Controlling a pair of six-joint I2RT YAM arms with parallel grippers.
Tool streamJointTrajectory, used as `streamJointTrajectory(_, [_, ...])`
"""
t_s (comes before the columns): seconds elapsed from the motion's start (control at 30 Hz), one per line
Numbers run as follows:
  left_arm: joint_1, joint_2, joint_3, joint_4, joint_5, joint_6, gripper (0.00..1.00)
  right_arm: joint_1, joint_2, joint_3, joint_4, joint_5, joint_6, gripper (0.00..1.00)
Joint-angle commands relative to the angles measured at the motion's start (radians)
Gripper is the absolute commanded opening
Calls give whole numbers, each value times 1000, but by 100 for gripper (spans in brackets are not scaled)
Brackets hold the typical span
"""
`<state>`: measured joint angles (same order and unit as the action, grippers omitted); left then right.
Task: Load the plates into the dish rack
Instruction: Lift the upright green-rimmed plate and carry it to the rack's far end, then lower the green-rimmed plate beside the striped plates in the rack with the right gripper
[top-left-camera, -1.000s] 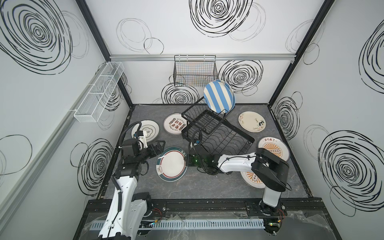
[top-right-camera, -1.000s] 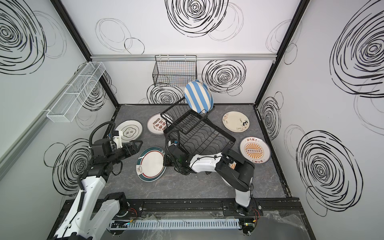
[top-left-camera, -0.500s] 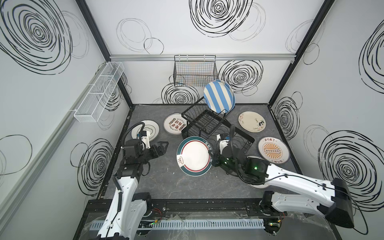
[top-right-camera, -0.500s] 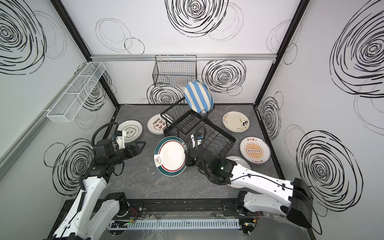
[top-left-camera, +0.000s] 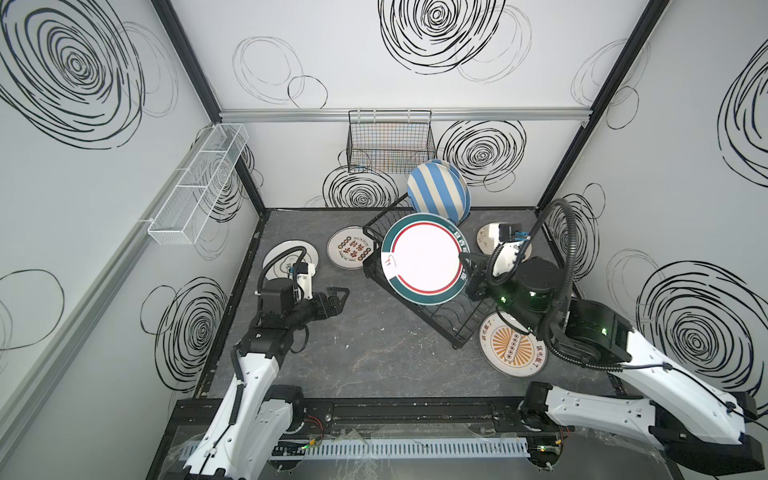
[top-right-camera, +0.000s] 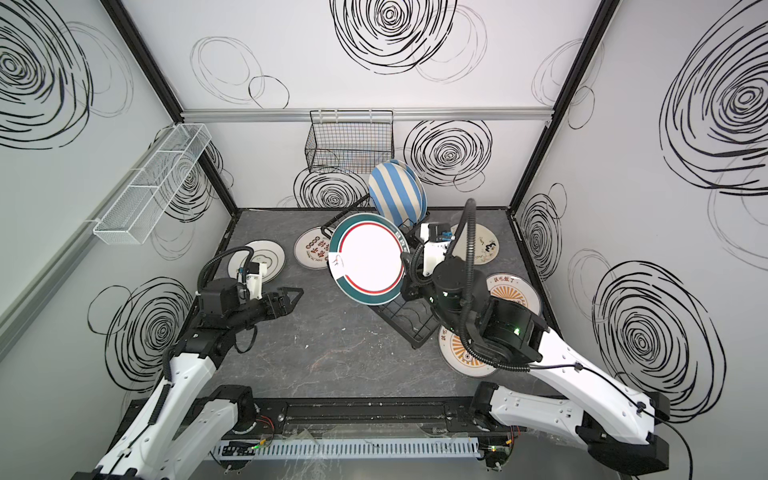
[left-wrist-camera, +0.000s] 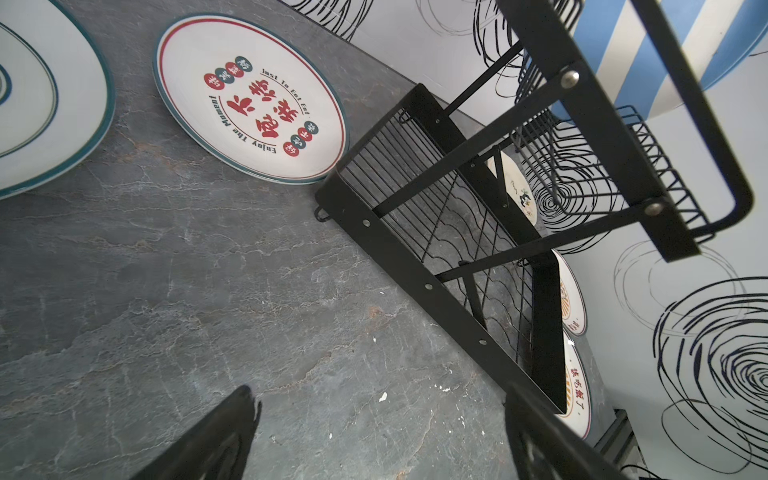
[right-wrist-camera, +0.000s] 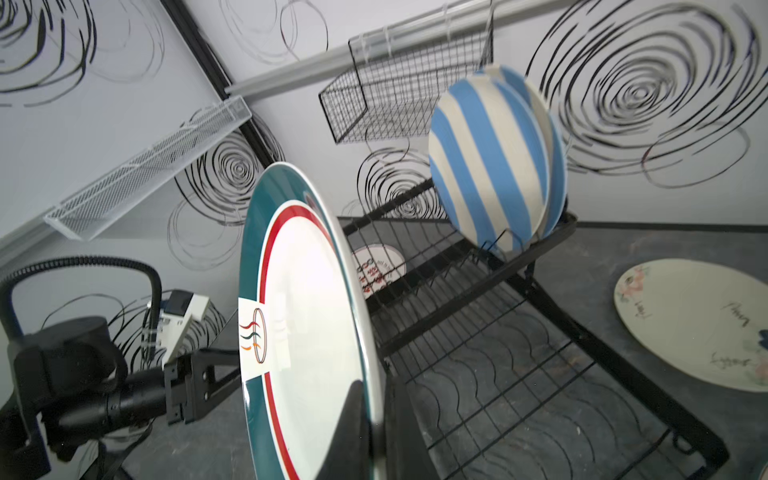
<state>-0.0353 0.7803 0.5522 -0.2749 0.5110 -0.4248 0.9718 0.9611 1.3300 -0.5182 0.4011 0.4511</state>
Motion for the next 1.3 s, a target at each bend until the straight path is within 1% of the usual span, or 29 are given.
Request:
streamJointTrajectory(0.0, [-23, 2, 10, 8, -22, 15, 96, -62, 41, 108, 64, 55, -140, 0])
streamJointTrajectory(0.13, [-55, 0, 9, 2, -34, 14, 96, -160, 139, 226, 112, 49, -269, 0])
streamJointTrajectory(0.2, [-71, 0, 8, 2, -47, 10, 96, -197, 179, 257, 156, 55, -332, 0])
streamJointTrajectory(0.37, [-87, 5, 10, -3, -52, 11, 96, -308, 253, 278, 270, 10, -452, 0])
streamJointTrajectory(0.47, [-87, 8, 12, -2, -52, 12, 96, -337, 278, 244, 354, -5, -527, 0])
streamJointTrajectory(0.57, [-92, 9, 16, -26, -68, 12, 96, -366, 320, 240, 379, -13, -575, 0])
streamJointTrajectory(0.63, [-105, 7, 19, -32, -82, 13, 96, -381, 340, 237, 394, -17, -594, 0])
streamJointTrajectory(0.77, [-115, 11, 15, -31, -98, 11, 96, -408, 359, 219, 444, -73, -614, 0])
streamJointTrajectory(1.03, [-117, 32, 18, -35, -111, 11, 96, -414, 396, 179, 514, -53, -712, 0])
streamJointTrajectory(1.27, [-115, 50, 19, -40, -120, 11, 96, -435, 404, 144, 529, -79, -724, 0])
